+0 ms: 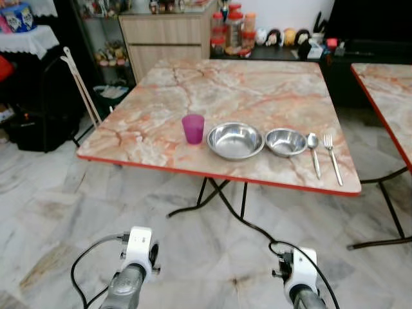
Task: Setting the table
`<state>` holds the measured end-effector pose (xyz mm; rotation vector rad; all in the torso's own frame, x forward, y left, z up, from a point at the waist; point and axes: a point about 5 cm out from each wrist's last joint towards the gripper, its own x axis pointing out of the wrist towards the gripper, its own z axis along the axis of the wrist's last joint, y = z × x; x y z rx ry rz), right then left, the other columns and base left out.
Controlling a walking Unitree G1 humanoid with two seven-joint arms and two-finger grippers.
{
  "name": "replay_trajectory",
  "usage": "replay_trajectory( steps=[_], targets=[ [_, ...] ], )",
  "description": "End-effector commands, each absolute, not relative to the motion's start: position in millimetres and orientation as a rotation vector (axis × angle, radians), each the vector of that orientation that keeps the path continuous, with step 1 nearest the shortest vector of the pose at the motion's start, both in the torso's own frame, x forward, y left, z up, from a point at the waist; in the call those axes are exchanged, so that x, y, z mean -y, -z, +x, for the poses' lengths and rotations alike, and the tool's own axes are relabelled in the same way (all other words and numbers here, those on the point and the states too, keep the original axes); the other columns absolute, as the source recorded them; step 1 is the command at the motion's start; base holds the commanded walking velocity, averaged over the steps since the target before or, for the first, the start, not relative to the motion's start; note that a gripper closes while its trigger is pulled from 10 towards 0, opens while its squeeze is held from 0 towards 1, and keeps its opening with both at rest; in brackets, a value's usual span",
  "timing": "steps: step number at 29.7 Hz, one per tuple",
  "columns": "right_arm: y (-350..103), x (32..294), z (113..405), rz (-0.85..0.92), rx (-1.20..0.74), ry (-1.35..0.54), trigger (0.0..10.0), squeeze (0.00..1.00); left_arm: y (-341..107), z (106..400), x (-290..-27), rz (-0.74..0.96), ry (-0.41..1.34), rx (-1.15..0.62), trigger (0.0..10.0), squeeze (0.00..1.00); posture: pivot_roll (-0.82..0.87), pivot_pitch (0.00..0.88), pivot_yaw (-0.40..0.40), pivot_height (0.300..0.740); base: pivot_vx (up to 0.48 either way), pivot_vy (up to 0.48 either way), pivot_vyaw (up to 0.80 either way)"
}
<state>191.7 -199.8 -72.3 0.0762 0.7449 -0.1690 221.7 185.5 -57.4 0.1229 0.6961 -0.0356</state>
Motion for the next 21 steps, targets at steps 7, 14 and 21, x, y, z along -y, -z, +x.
replay_trajectory(
  steps=[7,14,21],
  targets=[
    [80.3,206.7,177.6,0.062,-0.831,0.203,10.0,0.0,74.5,193.4,-201.2,0.092,-0.053,-0.844,10.0,0.0,-0.05,0.0,-0.016,0.74,0.0,0.0,0.0],
    [76.8,208.5,184.4,0.042,-0.821,0.166,10.0,0.0,76.9,195.3,-180.3,0.038,-0.041,-0.851,10.0,0.0,-0.05,0.0,-0.05,0.74,0.0,0.0,0.0],
    [73.5,207.1,191.4,0.045,-0.803,0.157,10.0,0.0,77.5,197.3,-166.8,0.04,0.007,-0.865,10.0,0.0,-0.06,0.0,-0.041,0.74,0.0,0.0,0.0]
  ],
)
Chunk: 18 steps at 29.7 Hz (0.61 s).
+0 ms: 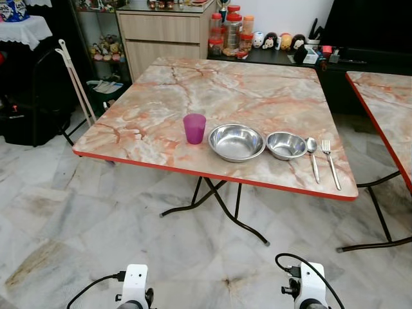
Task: Setting the table
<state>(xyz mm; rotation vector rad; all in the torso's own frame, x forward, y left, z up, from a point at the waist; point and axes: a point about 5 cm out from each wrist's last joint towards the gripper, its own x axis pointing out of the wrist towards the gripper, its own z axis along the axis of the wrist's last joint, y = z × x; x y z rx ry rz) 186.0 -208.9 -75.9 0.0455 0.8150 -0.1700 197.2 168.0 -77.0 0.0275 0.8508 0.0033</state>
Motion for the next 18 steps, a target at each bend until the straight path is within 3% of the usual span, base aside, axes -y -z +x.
replay_trajectory(
  steps=[1,11,15,18],
  targets=[
    [73.6,207.0,191.3,0.05,-0.803,0.16,10.0,0.0,77.4,197.7,-166.6,0.044,0.013,-0.865,10.0,0.0,-0.06,0.0,-0.036,0.74,0.0,0.0,0.0],
    [81.0,205.4,178.0,0.065,-0.851,0.201,10.0,0.0,76.7,198.9,-168.6,0.087,0.046,-0.87,10.0,0.0,-0.07,0.0,-0.009,0.74,0.0,0.0,0.0],
    [83.3,205.4,173.6,0.064,-0.868,0.213,10.0,0.0,76.8,199.0,-169.2,0.089,0.036,-0.875,10.0,0.0,-0.06,0.0,-0.005,0.74,0.0,0.0,-0.51],
    [82.7,203.3,175.1,0.066,-0.859,0.211,10.0,0.0,77.1,198.3,-170.6,0.09,0.029,-0.878,10.0,0.0,-0.06,0.0,-0.004,0.74,0.0,0.0,0.0]
  ],
)
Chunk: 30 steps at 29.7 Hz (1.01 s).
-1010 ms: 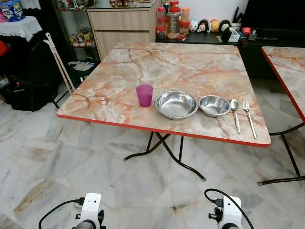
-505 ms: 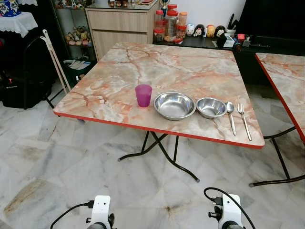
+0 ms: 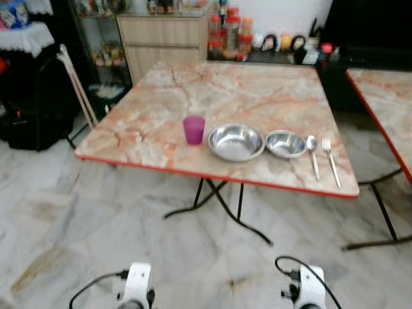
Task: Setting the table
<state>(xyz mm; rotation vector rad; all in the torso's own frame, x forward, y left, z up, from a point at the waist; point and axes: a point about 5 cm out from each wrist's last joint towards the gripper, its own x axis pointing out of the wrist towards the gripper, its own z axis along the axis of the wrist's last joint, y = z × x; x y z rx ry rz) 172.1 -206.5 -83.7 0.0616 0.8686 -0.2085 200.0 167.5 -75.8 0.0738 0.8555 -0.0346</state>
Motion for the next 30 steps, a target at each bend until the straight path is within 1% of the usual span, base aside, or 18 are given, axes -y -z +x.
replay_trajectory(
  steps=[1,8,10,13,14,24,27,30],
  targets=[
    [82.1,202.5,176.6,0.072,-0.851,0.212,10.0,0.0,77.1,198.3,-171.2,0.09,0.026,-0.878,10.0,0.0,-0.06,0.0,-0.003,0.74,0.0,0.0,0.0],
    [79.7,200.2,183.2,0.076,-0.847,0.202,10.0,0.0,76.4,199.0,-174.3,0.089,0.014,-0.876,10.0,0.0,-0.06,0.0,-0.003,0.74,0.0,0.0,0.0],
    [79.3,199.7,184.4,0.096,-0.843,0.208,10.0,0.0,76.1,199.5,-174.8,0.086,0.01,-0.874,10.0,0.0,-0.06,0.0,-0.004,0.74,0.0,0.0,-0.66],
    [79.0,200.0,185.1,0.078,-0.846,0.202,10.0,0.0,75.4,200.8,-175.0,0.085,0.008,-0.871,10.0,0.0,-0.06,0.0,-0.005,0.74,0.0,0.0,-0.66],
    [78.6,199.9,185.6,0.081,-0.84,0.202,10.0,0.0,75.1,201.3,-174.9,0.085,0.008,-0.869,10.0,0.0,-0.05,0.0,-0.006,0.74,0.0,0.0,0.0],
    [80.0,198.1,184.1,0.084,-0.854,0.202,10.0,0.0,74.6,201.9,-177.0,0.084,-0.001,-0.868,10.0,0.0,-0.05,0.0,-0.006,0.74,0.261,0.0,0.0],
    [80.2,197.6,184.0,0.093,-0.856,0.203,10.0,0.0,74.7,201.6,-177.7,0.085,-0.003,-0.869,10.0,0.0,-0.05,0.0,-0.006,0.74,0.286,0.0,-0.65],
    [79.1,197.8,185.4,0.089,-0.841,0.203,10.0,0.0,74.7,201.5,-178.3,0.085,-0.004,-0.87,10.0,0.0,-0.05,0.0,-0.004,0.74,0.292,0.0,0.0]
  ],
)
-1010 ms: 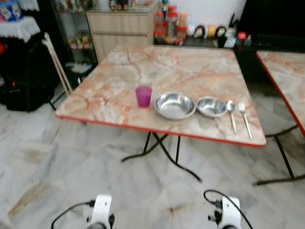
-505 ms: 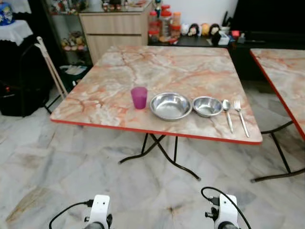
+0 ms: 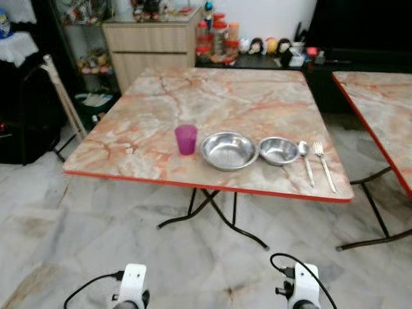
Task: Setting the table
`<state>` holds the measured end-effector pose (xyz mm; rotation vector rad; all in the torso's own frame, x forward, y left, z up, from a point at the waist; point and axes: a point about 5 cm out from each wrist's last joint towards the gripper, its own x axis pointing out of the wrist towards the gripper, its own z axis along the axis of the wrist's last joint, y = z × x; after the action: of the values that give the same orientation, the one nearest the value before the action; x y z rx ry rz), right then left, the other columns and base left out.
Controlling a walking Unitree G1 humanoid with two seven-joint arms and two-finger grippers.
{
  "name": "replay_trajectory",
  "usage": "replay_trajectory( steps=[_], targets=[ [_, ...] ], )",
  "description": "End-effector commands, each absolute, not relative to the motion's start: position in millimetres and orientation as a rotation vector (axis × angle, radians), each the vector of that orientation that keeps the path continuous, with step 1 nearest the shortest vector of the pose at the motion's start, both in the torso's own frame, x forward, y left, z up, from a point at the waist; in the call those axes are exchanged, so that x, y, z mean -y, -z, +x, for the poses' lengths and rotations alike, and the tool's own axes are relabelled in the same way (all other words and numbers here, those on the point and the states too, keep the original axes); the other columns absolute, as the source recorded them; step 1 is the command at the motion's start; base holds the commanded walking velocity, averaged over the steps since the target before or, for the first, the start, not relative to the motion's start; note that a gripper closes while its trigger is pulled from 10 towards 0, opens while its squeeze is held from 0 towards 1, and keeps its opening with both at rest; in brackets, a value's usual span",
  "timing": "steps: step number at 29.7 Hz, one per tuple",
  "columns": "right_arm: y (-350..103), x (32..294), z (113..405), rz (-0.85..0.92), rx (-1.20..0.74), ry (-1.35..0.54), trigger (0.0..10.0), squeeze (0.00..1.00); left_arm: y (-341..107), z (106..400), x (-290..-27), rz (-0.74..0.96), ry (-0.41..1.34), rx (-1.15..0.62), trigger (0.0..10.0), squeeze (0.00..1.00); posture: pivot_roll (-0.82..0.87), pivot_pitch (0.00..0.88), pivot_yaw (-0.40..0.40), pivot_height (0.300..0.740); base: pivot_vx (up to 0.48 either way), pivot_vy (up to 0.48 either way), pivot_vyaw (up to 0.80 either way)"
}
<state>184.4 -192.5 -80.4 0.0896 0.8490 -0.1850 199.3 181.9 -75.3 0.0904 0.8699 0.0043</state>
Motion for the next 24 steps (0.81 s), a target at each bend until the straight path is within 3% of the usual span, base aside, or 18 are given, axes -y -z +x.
replay_trajectory(
  steps=[1,24],
  targets=[
    [78.9,198.0,185.6,0.089,-0.839,0.206,10.0,0.0,74.8,201.4,-178.4,0.084,-0.004,-0.871,10.0,0.0,-0.05,0.0,-0.004,0.74,0.296,0.0,0.0],
    [80.0,194.3,184.8,0.084,-0.849,0.183,10.0,0.0,75.7,199.3,-179.9,0.093,0.006,-0.876,10.0,0.0,-0.04,0.0,-0.002,0.74,0.313,0.0,0.0]
  ],
)
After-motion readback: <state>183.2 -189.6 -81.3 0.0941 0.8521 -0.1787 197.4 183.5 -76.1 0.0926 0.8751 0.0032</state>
